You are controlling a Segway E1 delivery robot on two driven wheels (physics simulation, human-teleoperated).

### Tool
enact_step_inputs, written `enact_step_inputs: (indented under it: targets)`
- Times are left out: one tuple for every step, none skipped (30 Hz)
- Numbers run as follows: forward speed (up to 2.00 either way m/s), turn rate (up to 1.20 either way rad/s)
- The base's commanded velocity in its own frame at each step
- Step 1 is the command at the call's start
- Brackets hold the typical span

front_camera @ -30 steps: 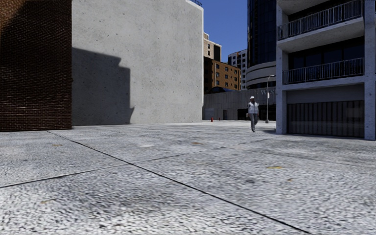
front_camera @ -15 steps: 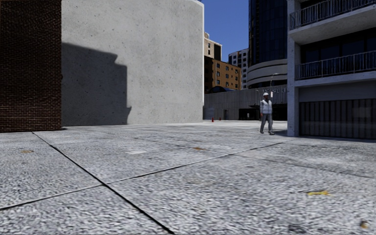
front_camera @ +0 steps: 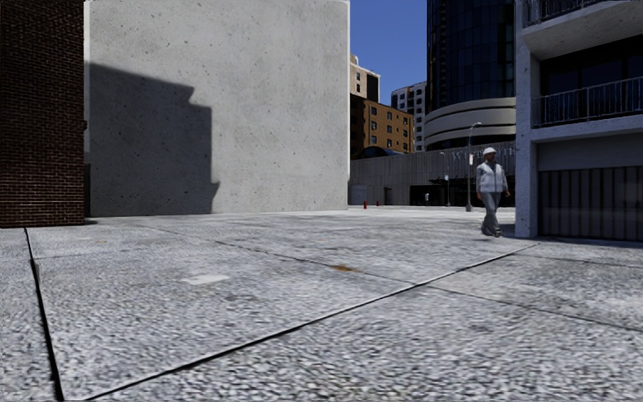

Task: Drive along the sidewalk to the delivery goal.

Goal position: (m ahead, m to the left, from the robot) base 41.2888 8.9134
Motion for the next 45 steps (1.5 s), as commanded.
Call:
enact_step_inputs:
  targets:
    - [2.0, 0.0]
    - [2.0, 0.0]
    - [2.0, 0.0]
    - [2.0, 0.0]
    - [2.0, 0.0]
    - [2.0, 0.0]
    - [2.0, 0.0]
    - [2.0, 0.0]
    - [2.0, 0.0]
    - [2.0, 0.0]
    - [2.0, -0.05]
    - [2.0, -0.12]
    - [2.0, -0.12]
    - [2.0, -0.18]
    - [2.0, -0.24]
    - [2.0, -0.31]
    - [2.0, -0.37]
    - [2.0, -0.37]
    - [2.0, -0.39]
    - [2.0, -0.39]
    - [2.0, -0.39]
    - [2.0, -0.39]
    - [2.0, -0.39]
    - [2.0, -0.39]
    - [2.0, -0.39]
    - [2.0, -0.39]
    - [2.0, -0.39]
    - [2.0, -0.39]
    - [2.0, 0.0]
    - [2.0, 0.0]
    - [2.0, 0.0]
    - [2.0, 0.0]
    - [2.0, 0.0]
    - [2.0, 0.0]
    - [2.0, 0.0]
    - [2.0, 0.0]
    - [2.0, 0.0]
    - [2.0, 0.0]
    - [2.0, 0.0]
    - [2.0, 0.0]
    - [2.0, 0.0]
    - [2.0, 0.0]
    - [2.0, 0.0]
    - [2.0, 0.0]
    - [2.0, 0.0]
